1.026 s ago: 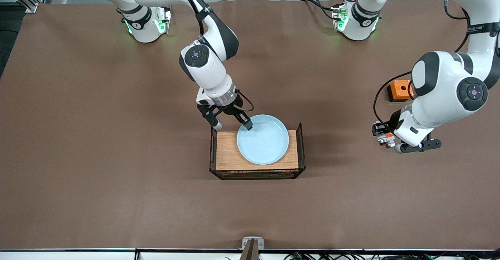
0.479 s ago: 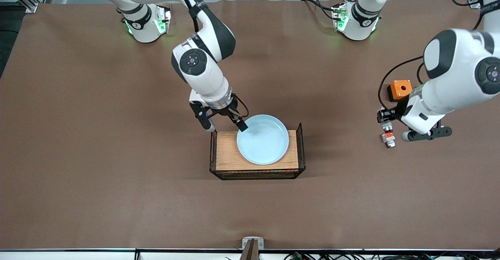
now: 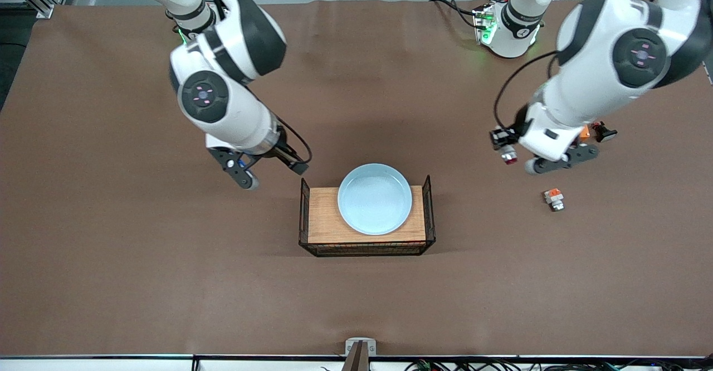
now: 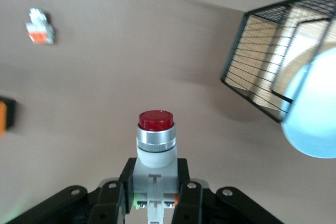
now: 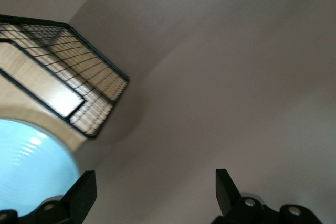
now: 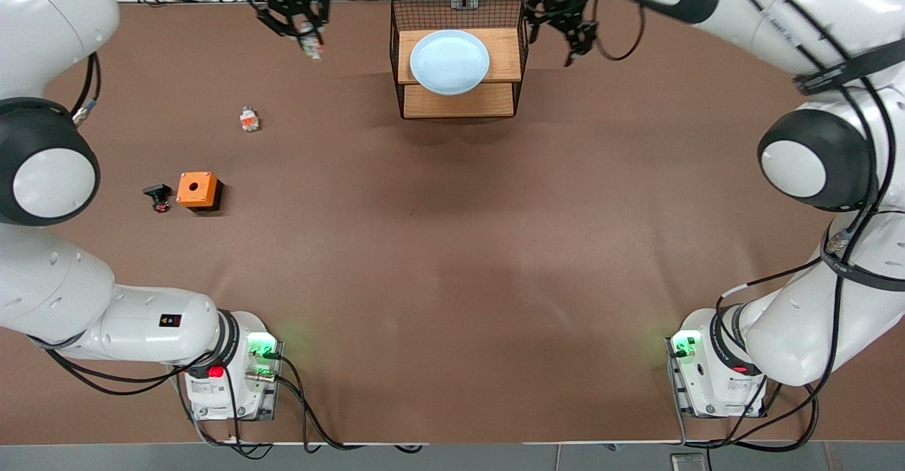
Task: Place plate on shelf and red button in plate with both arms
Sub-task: 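Release the plate with the right gripper while the left gripper lifts the button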
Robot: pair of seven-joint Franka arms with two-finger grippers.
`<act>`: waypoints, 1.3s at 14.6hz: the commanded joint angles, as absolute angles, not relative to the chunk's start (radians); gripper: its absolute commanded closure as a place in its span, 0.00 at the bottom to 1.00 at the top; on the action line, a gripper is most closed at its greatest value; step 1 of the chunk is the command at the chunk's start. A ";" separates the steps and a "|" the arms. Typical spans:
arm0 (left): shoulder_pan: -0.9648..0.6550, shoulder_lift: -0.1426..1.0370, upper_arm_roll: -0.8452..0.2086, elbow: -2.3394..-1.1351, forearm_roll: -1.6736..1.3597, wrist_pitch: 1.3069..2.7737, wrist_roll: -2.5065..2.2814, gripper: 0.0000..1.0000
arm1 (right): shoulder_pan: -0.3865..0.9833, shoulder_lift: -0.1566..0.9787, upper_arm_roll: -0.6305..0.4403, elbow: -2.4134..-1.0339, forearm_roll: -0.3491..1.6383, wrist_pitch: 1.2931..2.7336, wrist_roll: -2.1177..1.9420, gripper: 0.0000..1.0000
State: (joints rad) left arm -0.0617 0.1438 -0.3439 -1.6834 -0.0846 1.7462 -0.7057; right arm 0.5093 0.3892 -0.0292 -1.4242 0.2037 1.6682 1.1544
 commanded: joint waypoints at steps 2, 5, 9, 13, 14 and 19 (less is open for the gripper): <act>-0.110 0.225 -0.397 -1.556 -0.095 1.727 -0.976 0.66 | 0.391 0.327 -0.020 -1.411 0.193 1.526 0.831 0.00; -0.182 0.326 -0.396 -1.456 -0.089 1.755 -1.193 0.66 | 0.295 0.301 -0.021 -1.411 0.154 1.464 0.553 0.00; -0.253 0.436 -0.385 -1.368 -0.084 1.873 -1.428 0.66 | 0.168 0.287 -0.020 -1.420 0.089 1.448 0.226 0.00; -0.290 0.498 -0.380 -1.358 -0.058 1.997 -1.612 0.66 | 0.080 0.285 -0.020 -1.427 0.078 1.451 0.091 0.00; -0.301 0.520 -0.380 -1.345 -0.048 2.020 -1.665 0.66 | 0.066 0.278 -0.020 -1.427 0.051 1.457 0.074 0.00; -0.412 0.613 -0.273 -1.278 0.000 2.107 -1.949 0.66 | 0.012 0.223 -0.020 -1.466 -0.046 1.543 -0.093 0.00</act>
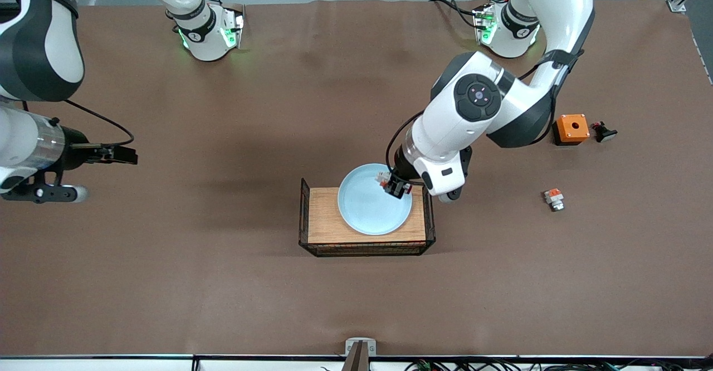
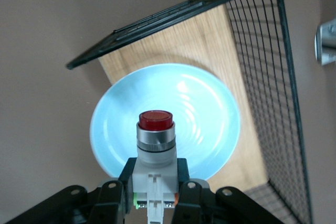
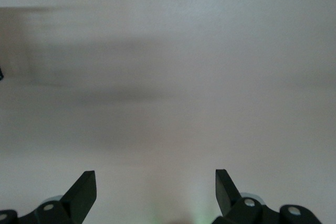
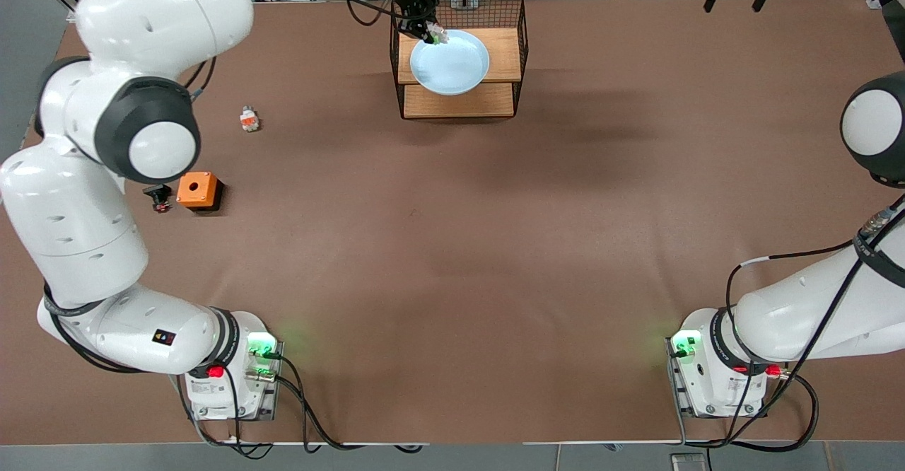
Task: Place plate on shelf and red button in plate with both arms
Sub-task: 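Lower the red button onto the plate with the left gripper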
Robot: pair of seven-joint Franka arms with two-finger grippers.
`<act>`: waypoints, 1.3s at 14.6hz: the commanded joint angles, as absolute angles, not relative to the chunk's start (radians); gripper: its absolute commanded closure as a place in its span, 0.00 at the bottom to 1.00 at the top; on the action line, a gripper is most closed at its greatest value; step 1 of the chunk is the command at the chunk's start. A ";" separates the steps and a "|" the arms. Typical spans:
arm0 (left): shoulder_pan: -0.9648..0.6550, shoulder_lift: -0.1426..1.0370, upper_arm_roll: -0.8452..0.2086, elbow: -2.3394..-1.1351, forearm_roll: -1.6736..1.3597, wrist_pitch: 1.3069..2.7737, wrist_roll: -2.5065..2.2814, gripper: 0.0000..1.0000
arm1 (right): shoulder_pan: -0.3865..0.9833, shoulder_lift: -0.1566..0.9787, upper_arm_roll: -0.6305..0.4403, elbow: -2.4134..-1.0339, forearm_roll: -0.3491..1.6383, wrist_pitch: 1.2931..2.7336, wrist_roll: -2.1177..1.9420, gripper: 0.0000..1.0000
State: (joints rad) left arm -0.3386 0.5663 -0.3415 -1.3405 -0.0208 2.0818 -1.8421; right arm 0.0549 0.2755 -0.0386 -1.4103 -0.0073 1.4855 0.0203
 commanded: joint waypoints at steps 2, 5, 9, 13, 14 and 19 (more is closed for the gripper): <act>-0.513 0.636 -0.162 -1.266 -0.002 2.157 -2.067 0.66 | -0.023 0.201 -0.020 -1.497 -0.052 1.579 -0.201 0.00; -0.610 0.667 -0.055 -1.266 -0.002 2.198 -2.144 0.66 | -0.038 0.187 -0.021 -1.480 -0.054 1.569 -0.196 0.00; -0.623 0.693 -0.051 -1.267 0.000 2.200 -2.148 0.66 | -0.044 0.109 -0.026 -1.477 -0.072 1.508 -0.209 0.00; -0.629 0.707 -0.049 -1.270 0.002 2.198 -2.148 0.66 | -0.034 0.066 -0.017 -1.491 -0.080 1.483 -0.212 0.00; -0.629 0.709 -0.049 -1.269 0.002 2.198 -2.148 0.66 | -0.028 0.057 -0.017 -1.497 -0.081 1.473 -0.213 0.00; -0.629 0.707 -0.049 -1.272 0.008 2.198 -2.140 0.51 | -0.028 0.041 -0.026 -1.479 -0.037 1.396 -0.070 0.00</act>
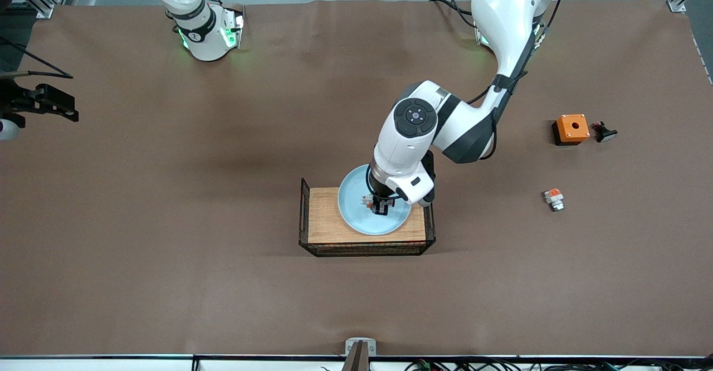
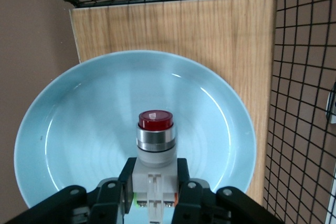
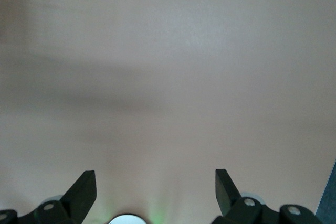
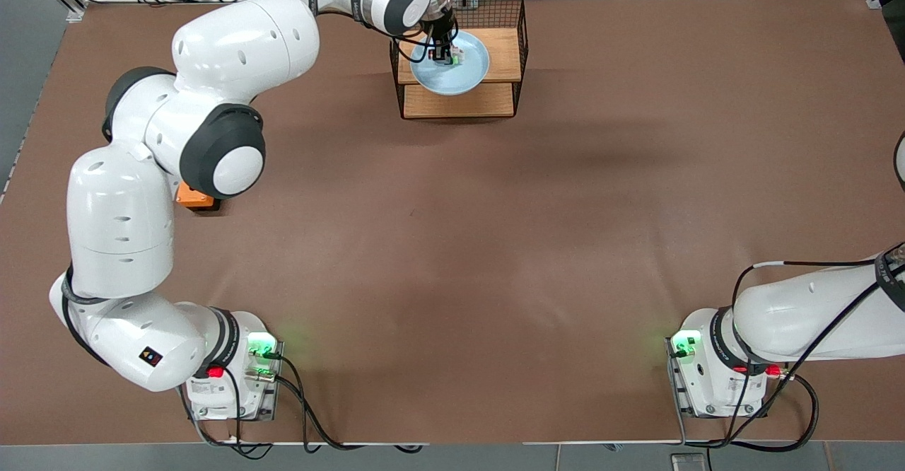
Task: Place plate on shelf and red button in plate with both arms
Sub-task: 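Lower the red button onto the plate with the left gripper, then open the left gripper and raise it away from the plate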
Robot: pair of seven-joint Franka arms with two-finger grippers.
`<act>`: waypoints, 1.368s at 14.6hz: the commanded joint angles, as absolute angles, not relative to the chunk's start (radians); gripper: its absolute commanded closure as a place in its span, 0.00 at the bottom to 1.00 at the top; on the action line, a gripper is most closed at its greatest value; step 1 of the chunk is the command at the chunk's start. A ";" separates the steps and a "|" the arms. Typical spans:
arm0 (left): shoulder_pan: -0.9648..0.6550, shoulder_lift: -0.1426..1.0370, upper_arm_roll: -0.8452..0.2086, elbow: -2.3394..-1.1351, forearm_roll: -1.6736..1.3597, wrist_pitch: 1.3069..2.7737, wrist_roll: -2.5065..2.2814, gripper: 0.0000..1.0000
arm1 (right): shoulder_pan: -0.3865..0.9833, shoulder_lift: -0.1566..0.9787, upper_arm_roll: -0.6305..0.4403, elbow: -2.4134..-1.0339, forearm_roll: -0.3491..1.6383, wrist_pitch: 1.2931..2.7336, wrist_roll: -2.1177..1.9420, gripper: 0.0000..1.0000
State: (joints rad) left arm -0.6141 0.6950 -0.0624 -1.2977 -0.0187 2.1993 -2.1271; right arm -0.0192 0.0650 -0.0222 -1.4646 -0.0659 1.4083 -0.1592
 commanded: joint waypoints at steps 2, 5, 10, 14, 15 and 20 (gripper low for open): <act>-0.627 0.707 -0.048 -1.270 0.015 2.200 -2.128 0.16 | -0.026 0.040 -0.018 -1.473 -0.023 1.407 0.003 0.00; -0.627 0.692 -0.048 -1.270 0.023 2.198 -2.125 0.01 | -0.032 0.041 -0.023 -1.465 -0.009 1.417 0.014 0.00; -0.606 0.605 -0.051 -1.278 0.015 2.180 -2.056 0.01 | -0.025 0.046 -0.017 -1.445 -0.006 1.460 0.002 0.00; -0.531 0.459 -0.063 -1.292 -0.011 1.960 -1.802 0.01 | -0.032 0.046 -0.023 -1.448 0.006 1.514 -0.106 0.00; -0.508 0.422 -0.063 -1.293 -0.018 1.884 -1.699 0.01 | -0.032 0.046 -0.025 -1.450 0.006 1.528 -0.107 0.00; -0.364 0.312 -0.063 -1.316 -0.089 1.663 -1.214 0.01 | -0.031 0.046 -0.025 -1.447 -0.003 1.554 -0.117 0.00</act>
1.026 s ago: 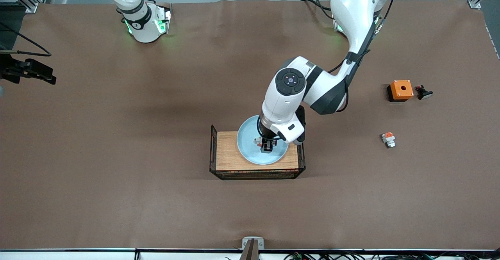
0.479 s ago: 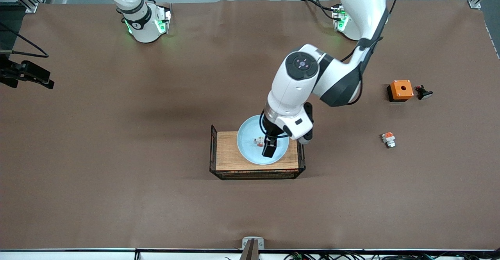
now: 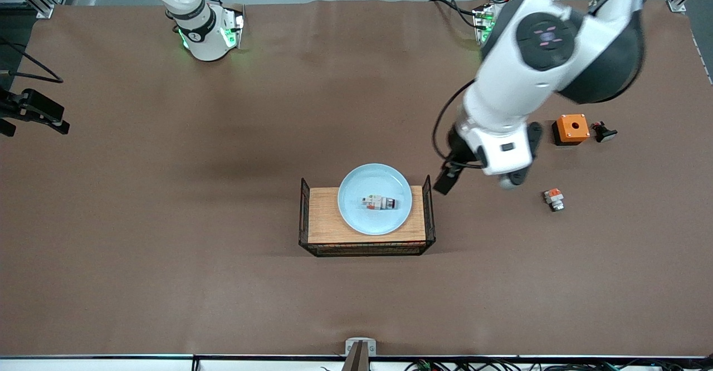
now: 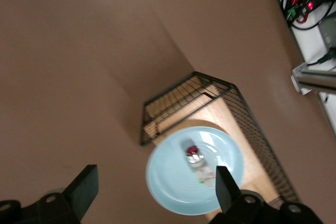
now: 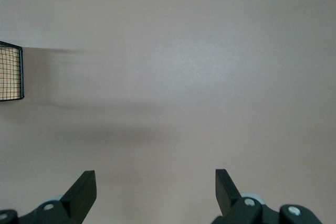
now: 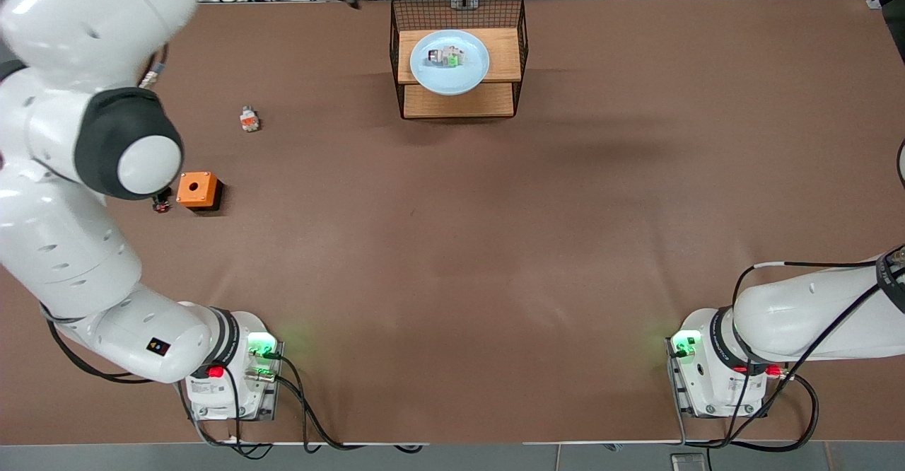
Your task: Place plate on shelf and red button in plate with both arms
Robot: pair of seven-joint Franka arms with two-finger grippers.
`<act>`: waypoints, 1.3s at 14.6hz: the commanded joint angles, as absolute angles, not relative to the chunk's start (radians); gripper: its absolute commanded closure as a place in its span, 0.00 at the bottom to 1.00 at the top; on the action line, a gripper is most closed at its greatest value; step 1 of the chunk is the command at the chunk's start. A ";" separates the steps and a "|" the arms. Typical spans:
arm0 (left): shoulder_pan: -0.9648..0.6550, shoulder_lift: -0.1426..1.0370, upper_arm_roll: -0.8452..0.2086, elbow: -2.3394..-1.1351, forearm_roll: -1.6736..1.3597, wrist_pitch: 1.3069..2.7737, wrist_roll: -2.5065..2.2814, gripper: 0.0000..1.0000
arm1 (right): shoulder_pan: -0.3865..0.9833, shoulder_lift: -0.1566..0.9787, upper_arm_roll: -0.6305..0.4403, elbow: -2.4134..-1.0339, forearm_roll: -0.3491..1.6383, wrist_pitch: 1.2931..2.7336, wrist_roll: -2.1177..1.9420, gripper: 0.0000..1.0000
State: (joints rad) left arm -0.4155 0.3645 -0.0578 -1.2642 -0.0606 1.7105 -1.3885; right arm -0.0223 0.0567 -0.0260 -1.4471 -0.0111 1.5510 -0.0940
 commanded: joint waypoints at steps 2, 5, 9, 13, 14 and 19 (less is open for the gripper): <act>-0.301 0.256 -0.063 -1.366 -0.091 1.640 -1.027 0.01 | -0.029 0.046 -0.023 -1.447 -0.012 1.549 -0.107 0.00; -0.218 0.180 -0.063 -1.429 -0.091 1.612 -0.795 0.02 | -0.052 0.046 -0.026 -1.445 0.003 1.549 -0.103 0.00; -0.079 0.054 -0.063 -1.578 -0.091 1.612 -0.472 0.02 | -0.057 0.046 -0.025 -1.443 0.005 1.543 -0.101 0.00; 0.007 -0.026 -0.061 -1.702 -0.089 1.657 -0.286 0.02 | -0.057 0.046 -0.025 -1.443 0.005 1.545 -0.101 0.00; 0.029 -0.041 -0.061 -1.729 -0.090 1.675 -0.238 0.02 | -0.057 0.046 -0.025 -1.443 0.005 1.545 -0.101 0.00; 0.060 -0.069 -0.060 -1.776 -0.089 1.799 -0.186 0.01 | -0.055 0.046 -0.023 -1.442 0.003 1.546 -0.101 0.00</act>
State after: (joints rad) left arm 0.0521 -0.0348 -0.0556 -1.7417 -0.0751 1.7361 -0.2066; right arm -0.0418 0.0567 -0.0331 -1.4466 -0.0106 1.5520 -0.0949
